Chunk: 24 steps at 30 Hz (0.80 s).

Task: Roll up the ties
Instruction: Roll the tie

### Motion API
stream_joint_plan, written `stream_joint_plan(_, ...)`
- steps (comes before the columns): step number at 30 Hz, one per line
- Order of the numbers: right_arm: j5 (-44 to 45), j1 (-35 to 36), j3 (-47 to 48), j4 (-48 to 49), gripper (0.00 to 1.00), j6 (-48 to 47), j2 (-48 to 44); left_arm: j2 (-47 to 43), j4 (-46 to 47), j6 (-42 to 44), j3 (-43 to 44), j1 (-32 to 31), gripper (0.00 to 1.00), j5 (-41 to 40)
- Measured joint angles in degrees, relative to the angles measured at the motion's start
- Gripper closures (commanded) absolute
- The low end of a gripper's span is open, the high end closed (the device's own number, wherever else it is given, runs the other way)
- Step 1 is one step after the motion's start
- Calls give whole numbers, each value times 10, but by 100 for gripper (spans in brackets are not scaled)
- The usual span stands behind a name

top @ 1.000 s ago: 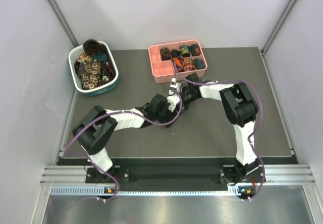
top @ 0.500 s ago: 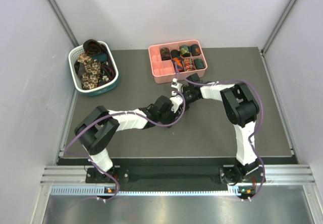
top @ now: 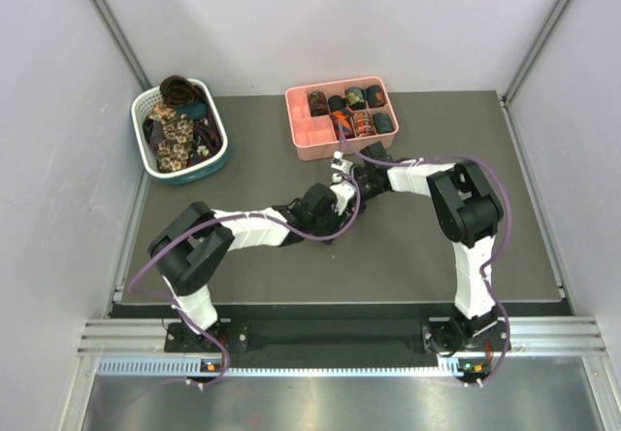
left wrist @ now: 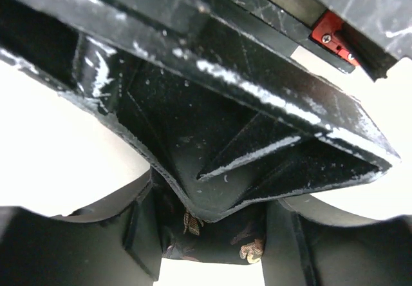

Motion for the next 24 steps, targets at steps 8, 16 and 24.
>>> stream_joint_plan(8, 10, 0, 0, -4, 69, 0, 0, 1, -6, 0, 4, 0, 53, 0)
stream_joint_plan(16, 6, 0, 0, -4, 51, 7, 2, 5, -16, 2, 12, 0, 56, 2)
stream_joint_plan(24, -16, -24, -38, 50, 50, 49, -12, 15, -49, 2, 36, 0, 60, 3)
